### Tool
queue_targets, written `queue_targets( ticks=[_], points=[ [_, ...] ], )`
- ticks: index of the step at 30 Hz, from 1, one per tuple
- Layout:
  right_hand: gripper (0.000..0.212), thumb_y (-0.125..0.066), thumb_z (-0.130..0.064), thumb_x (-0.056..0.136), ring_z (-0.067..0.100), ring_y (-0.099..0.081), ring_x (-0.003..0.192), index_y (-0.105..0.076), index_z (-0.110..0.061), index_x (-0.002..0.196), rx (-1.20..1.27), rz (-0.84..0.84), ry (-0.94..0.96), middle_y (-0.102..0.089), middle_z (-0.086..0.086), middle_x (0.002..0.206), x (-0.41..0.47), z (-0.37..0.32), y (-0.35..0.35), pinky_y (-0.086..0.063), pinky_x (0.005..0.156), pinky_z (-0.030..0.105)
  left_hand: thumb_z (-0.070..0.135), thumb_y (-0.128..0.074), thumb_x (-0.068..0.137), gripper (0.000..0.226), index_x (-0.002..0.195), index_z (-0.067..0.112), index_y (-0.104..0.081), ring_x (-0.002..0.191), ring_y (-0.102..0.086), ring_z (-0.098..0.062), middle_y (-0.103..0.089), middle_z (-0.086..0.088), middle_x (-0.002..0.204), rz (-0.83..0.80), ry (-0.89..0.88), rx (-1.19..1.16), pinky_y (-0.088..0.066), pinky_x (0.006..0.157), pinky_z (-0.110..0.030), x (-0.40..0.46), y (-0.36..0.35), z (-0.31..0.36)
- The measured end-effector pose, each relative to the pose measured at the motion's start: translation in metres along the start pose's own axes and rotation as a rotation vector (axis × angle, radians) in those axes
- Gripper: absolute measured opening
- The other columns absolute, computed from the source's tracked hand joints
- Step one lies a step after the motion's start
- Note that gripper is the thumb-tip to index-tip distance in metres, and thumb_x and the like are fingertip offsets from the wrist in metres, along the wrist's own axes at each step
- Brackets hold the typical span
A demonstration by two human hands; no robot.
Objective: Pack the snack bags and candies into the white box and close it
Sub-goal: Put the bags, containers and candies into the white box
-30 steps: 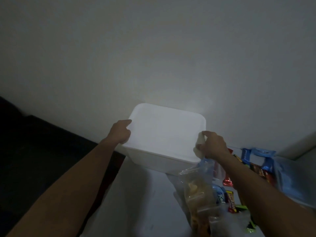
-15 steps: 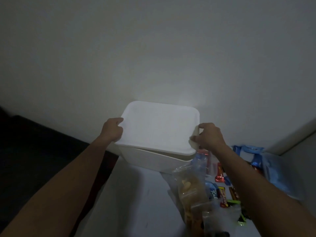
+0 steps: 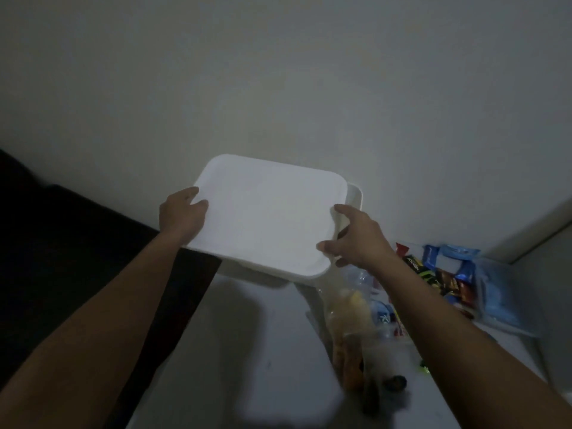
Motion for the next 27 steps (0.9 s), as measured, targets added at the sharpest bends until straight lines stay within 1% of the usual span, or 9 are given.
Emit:
queue_targets(
  ticks=[4,7,10,13,16,20,22,25,27],
  points=[
    [0.085,-0.083,-0.015,0.072,0.025,-0.069,0.076,-0.038,-0.023,0.144,-0.027,-0.118,0.046,-0.055,0.013,0.130,-0.031,-0.003,-0.031,-0.059,0.051,0.031,0.026,-0.061,0.087,0.050,0.135,0.017,-0.054,0.128,-0.048,-0.024,-0.050,-0.005,0.143,0.011,0.036,0.014,-0.036,0.111,-0.038,-0.029,0.026,-0.033],
    [0.086,-0.084,-0.018,0.071,0.024,-0.070,0.069,-0.039,-0.021,0.144,-0.051,-0.184,0.066,-0.057,0.014,0.125,-0.049,-0.002,-0.055,-0.061,0.054,0.036,0.024,-0.062,0.088,0.049,0.135,0.017,-0.054,0.129,-0.048,-0.027,-0.049,-0.006,0.143,0.029,0.086,0.038,-0.036,0.111,-0.040,-0.051,0.045,-0.060],
    [0.084,-0.086,-0.018,0.069,0.025,-0.070,0.068,-0.042,-0.018,0.141,-0.084,-0.236,0.085,-0.061,0.014,0.119,-0.066,0.003,-0.079,-0.060,0.053,0.038,0.022,-0.064,0.086,0.050,0.135,0.018,-0.055,0.127,-0.049,-0.030,-0.051,-0.009,0.141,0.029,0.149,0.050,-0.037,0.110,-0.041,-0.069,0.061,-0.088],
    [0.085,-0.087,-0.019,0.065,0.029,-0.070,0.064,-0.043,-0.023,0.138,-0.119,-0.268,0.090,-0.066,0.014,0.107,-0.079,0.014,-0.104,-0.060,0.059,0.044,0.019,-0.065,0.084,0.054,0.137,0.017,-0.052,0.127,-0.049,-0.031,-0.052,-0.011,0.140,0.004,0.176,0.037,-0.037,0.110,-0.046,-0.085,0.070,-0.114],
    [0.090,-0.087,-0.030,0.060,0.034,-0.069,0.084,-0.038,-0.035,0.136,-0.195,-0.255,0.106,-0.068,0.010,0.107,-0.088,0.031,-0.124,-0.058,0.076,0.046,0.015,-0.066,0.084,0.057,0.138,0.015,-0.049,0.128,-0.047,-0.033,-0.050,-0.012,0.141,-0.019,0.175,0.041,-0.038,0.109,-0.051,-0.099,0.073,-0.135],
    [0.093,-0.085,-0.033,0.062,0.037,-0.066,0.096,-0.035,-0.028,0.141,-0.244,-0.293,0.111,-0.068,0.012,0.110,-0.099,0.055,-0.145,-0.055,0.085,0.044,0.010,-0.067,0.084,0.056,0.137,0.009,-0.050,0.128,-0.047,-0.033,-0.050,-0.015,0.141,-0.008,0.175,0.100,-0.036,0.110,-0.049,-0.117,0.068,-0.159],
    [0.094,-0.085,-0.032,0.063,0.037,-0.066,0.097,-0.035,-0.026,0.142,-0.268,-0.310,0.087,-0.067,0.014,0.112,-0.103,0.068,-0.152,-0.054,0.086,0.045,0.009,-0.068,0.084,0.058,0.138,0.009,-0.049,0.129,-0.045,-0.035,-0.048,-0.016,0.143,-0.056,0.190,0.169,-0.035,0.110,-0.046,-0.125,0.060,-0.172],
    [0.091,-0.085,-0.030,0.065,0.035,-0.064,0.103,-0.036,-0.023,0.142,-0.310,-0.327,0.019,-0.062,0.013,0.120,-0.105,0.089,-0.158,-0.055,0.087,0.046,0.014,-0.070,0.084,0.064,0.142,0.013,-0.044,0.135,-0.037,-0.035,-0.037,-0.015,0.150,-0.216,0.234,0.295,-0.031,0.111,-0.044,-0.137,0.041,-0.190],
    [0.088,-0.084,-0.030,0.067,0.032,-0.063,0.106,-0.036,-0.020,0.141,-0.372,-0.342,-0.014,-0.057,0.011,0.127,-0.105,0.101,-0.160,-0.055,0.087,0.046,0.015,-0.072,0.083,0.068,0.144,0.015,-0.041,0.136,-0.035,-0.035,-0.032,-0.015,0.152,-0.311,0.264,0.309,-0.031,0.110,-0.043,-0.143,0.028,-0.197]
  ],
)
Point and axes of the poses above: each hand's wrist, its own x-axis towards the middle knuckle, its own y-axis out of the back of the hand, z = x × y, the point moved 2 cm from there along x, towards the middle knuckle
